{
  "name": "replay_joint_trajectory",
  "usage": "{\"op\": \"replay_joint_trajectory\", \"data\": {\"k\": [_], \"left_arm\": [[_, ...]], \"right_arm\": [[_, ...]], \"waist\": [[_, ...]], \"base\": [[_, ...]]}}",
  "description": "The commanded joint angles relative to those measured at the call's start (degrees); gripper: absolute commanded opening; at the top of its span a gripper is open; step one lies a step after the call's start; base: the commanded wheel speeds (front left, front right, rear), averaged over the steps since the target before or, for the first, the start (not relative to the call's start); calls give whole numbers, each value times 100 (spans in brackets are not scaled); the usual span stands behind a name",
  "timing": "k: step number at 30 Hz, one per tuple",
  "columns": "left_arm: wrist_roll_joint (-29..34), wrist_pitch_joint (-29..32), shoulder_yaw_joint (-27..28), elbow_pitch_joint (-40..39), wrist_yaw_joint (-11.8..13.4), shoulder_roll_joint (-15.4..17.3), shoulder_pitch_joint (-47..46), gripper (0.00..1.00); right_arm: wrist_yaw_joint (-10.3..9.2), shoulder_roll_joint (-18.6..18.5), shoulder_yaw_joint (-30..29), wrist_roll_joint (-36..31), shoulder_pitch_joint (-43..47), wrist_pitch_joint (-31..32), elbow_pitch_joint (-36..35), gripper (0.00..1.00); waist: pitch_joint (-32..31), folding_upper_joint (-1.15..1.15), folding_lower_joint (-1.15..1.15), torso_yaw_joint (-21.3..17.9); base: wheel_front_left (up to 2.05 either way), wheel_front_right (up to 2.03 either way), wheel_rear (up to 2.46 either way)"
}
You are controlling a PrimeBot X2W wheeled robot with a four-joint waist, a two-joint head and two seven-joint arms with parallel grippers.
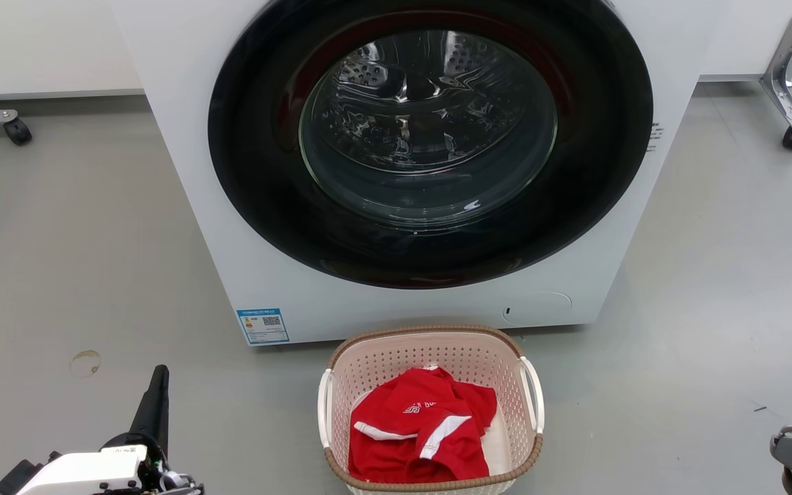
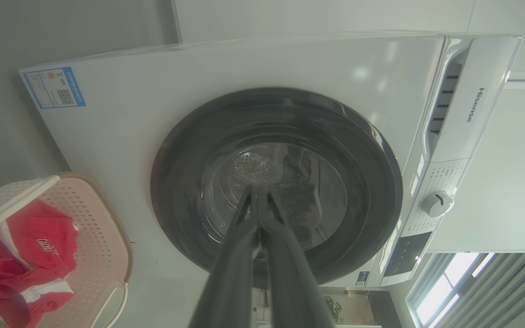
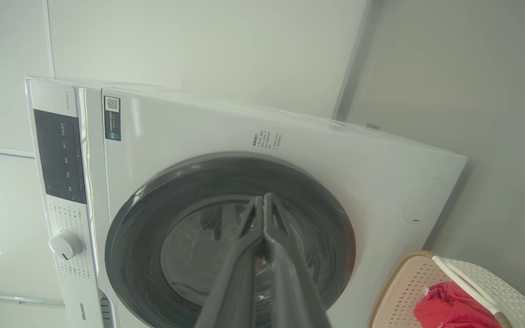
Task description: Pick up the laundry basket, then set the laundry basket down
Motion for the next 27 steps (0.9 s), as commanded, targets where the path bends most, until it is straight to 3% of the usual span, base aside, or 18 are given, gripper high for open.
{"op": "replay_joint_trajectory", "data": {"k": [1, 27], "left_arm": [[-41, -1, 197, -131, -60, 39, -292, 0], [-32, 7, 208, -132, -60, 32, -293, 0]], "right_arm": [[28, -142, 82, 3, -277, 42, -152, 0], [28, -139, 79, 1, -278, 45, -152, 0]], "waist": [[0, 0, 0, 0], [0, 0, 0, 0]], "base": [[0, 0, 0], [0, 0, 0]]}}
